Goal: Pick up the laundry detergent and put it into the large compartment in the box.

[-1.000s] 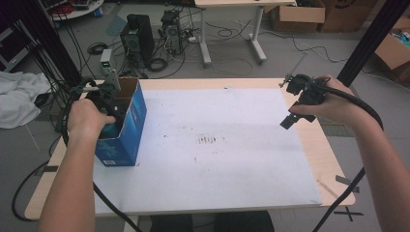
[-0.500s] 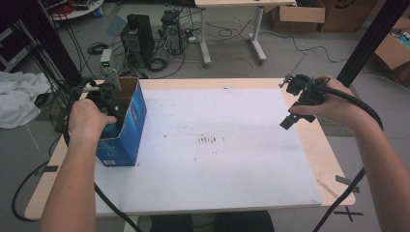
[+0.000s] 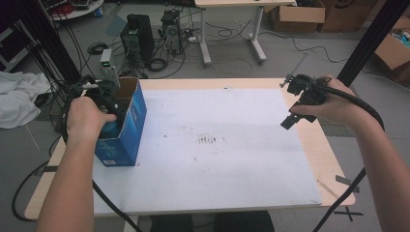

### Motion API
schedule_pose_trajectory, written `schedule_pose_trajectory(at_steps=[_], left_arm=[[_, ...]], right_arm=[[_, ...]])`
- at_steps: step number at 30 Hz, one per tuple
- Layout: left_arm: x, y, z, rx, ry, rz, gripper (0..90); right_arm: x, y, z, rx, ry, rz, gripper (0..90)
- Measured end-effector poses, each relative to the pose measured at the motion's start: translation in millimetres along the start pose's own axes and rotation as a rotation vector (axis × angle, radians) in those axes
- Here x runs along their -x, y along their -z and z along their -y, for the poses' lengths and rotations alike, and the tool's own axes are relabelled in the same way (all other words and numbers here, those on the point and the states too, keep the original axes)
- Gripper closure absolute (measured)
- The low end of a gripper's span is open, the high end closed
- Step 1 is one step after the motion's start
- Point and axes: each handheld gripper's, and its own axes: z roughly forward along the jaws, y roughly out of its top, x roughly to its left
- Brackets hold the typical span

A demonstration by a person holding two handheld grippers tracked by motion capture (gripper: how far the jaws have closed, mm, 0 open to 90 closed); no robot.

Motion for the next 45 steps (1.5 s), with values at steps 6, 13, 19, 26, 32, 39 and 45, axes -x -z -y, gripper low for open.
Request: schedule_pose_trajectory(at_steps=[6,13,19,26,32,39,45], left_arm=[[2.0,12.7,2.1,0.011,-0.014,-0.026,29.6],[7.0,32.1,5.5,0.042,-0.046,-0.059,25.6],[16.0,51.5,7.6,0.074,-0.080,-0.075,22.6],[37.8,70.9,6.0,0.102,-0.157,-0.066,20.0],[65.4,81.0,2.7,0.130,-0.244,-0.037,18.1],[98.3,78.4,-0.5,0.149,-0.335,-0.030,16.7],[120.9,72.0,-3.6,0.155,-0.387,-0.021,16.3]], right_arm=[[-1.1,1.5,-0.1,0.002,0.004,0.001,28.8],[-2.5,2.3,-1.1,0.004,0.008,0.001,28.7],[-3.8,2.8,-2.4,0.005,0.009,0.000,28.7],[-2.6,1.5,-3.5,0.003,-0.001,-0.002,28.7],[-2.7,1.1,-3.3,0.000,-0.011,-0.002,28.7],[-4.1,2.7,-4.1,0.000,-0.007,0.003,28.7],[-5.2,3.8,-4.6,-0.003,-0.008,0.004,28.7]])
